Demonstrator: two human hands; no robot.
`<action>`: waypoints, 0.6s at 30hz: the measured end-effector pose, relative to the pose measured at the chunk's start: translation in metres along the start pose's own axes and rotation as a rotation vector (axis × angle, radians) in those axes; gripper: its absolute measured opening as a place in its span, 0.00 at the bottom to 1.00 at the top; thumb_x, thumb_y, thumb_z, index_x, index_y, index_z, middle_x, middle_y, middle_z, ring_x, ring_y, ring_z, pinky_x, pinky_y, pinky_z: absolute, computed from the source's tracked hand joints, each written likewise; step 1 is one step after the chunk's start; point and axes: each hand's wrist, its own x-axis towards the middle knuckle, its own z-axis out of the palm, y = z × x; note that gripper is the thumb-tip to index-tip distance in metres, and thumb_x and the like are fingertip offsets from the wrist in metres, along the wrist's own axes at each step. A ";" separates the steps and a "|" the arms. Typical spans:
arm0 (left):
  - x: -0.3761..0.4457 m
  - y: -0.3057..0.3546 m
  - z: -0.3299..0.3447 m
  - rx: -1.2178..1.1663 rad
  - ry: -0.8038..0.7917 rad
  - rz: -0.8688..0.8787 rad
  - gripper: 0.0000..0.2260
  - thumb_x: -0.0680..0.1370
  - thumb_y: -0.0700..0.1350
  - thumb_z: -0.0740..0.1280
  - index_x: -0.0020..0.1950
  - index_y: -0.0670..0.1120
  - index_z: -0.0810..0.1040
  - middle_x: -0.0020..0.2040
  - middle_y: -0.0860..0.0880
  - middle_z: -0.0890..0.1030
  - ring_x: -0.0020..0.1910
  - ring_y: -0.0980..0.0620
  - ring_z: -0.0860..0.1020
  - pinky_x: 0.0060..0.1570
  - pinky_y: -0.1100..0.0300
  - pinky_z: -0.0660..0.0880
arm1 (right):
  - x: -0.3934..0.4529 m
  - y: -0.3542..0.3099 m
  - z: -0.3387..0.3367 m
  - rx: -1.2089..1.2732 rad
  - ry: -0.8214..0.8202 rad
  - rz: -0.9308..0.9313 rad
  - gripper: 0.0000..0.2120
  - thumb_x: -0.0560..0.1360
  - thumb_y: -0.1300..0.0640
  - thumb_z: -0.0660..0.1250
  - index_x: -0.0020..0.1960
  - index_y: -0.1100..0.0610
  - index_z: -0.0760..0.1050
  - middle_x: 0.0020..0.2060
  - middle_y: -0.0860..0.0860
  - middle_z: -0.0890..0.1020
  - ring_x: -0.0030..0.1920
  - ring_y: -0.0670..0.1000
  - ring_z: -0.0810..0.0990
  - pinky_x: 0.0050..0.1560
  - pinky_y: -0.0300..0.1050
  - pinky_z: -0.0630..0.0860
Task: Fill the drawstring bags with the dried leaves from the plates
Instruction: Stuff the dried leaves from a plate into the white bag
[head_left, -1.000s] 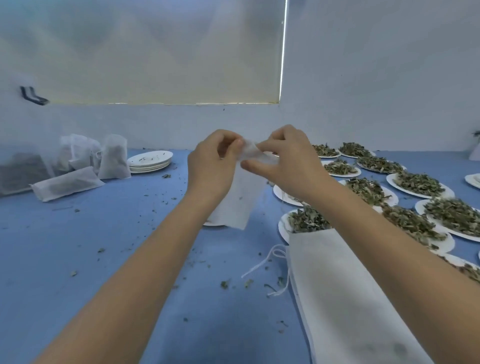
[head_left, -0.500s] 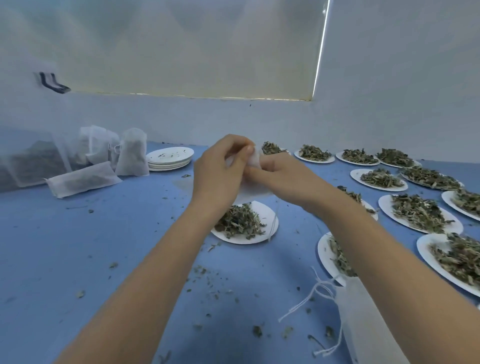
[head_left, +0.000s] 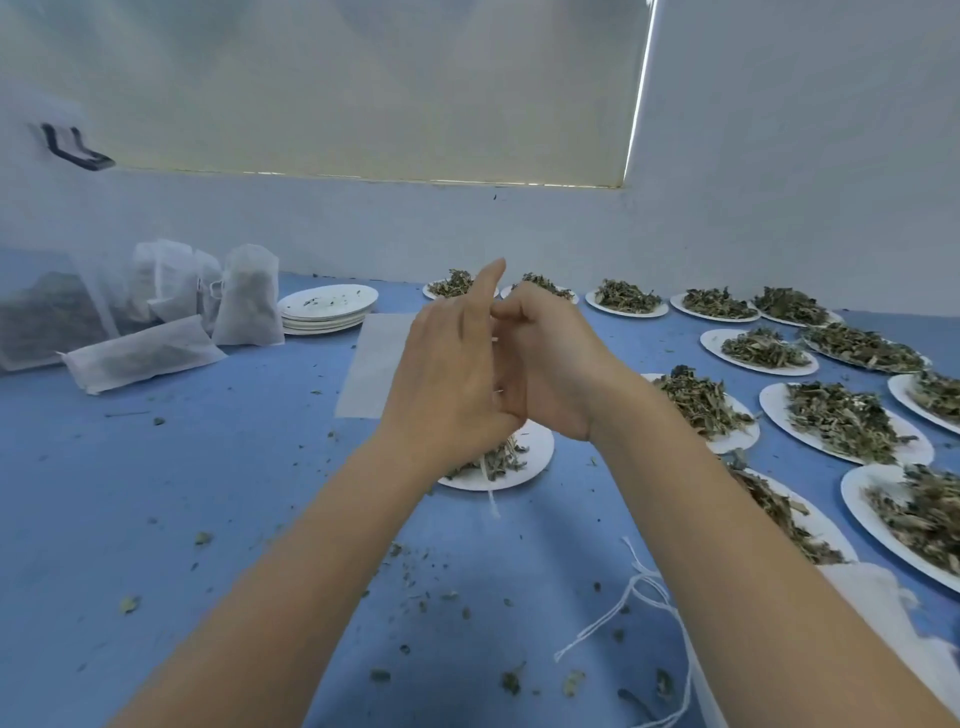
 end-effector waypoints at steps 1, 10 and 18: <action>0.000 -0.002 0.001 0.003 0.008 0.020 0.42 0.65 0.44 0.69 0.75 0.44 0.53 0.54 0.50 0.76 0.55 0.50 0.73 0.54 0.63 0.64 | -0.001 0.000 -0.002 0.000 -0.026 0.010 0.16 0.77 0.54 0.48 0.56 0.58 0.70 0.39 0.56 0.69 0.31 0.48 0.69 0.32 0.40 0.67; -0.010 -0.009 -0.015 0.131 -0.071 0.241 0.36 0.59 0.31 0.73 0.66 0.30 0.66 0.54 0.33 0.76 0.49 0.33 0.76 0.50 0.46 0.71 | -0.002 -0.010 -0.037 -0.055 -0.311 0.120 0.48 0.69 0.25 0.47 0.62 0.66 0.75 0.58 0.64 0.78 0.60 0.62 0.77 0.62 0.57 0.73; -0.021 -0.050 -0.026 0.392 -0.135 0.094 0.28 0.61 0.35 0.72 0.61 0.40 0.74 0.47 0.42 0.78 0.43 0.39 0.76 0.40 0.53 0.67 | 0.004 -0.005 -0.053 -0.605 0.194 0.043 0.24 0.73 0.37 0.63 0.46 0.57 0.83 0.42 0.54 0.85 0.44 0.53 0.85 0.43 0.44 0.82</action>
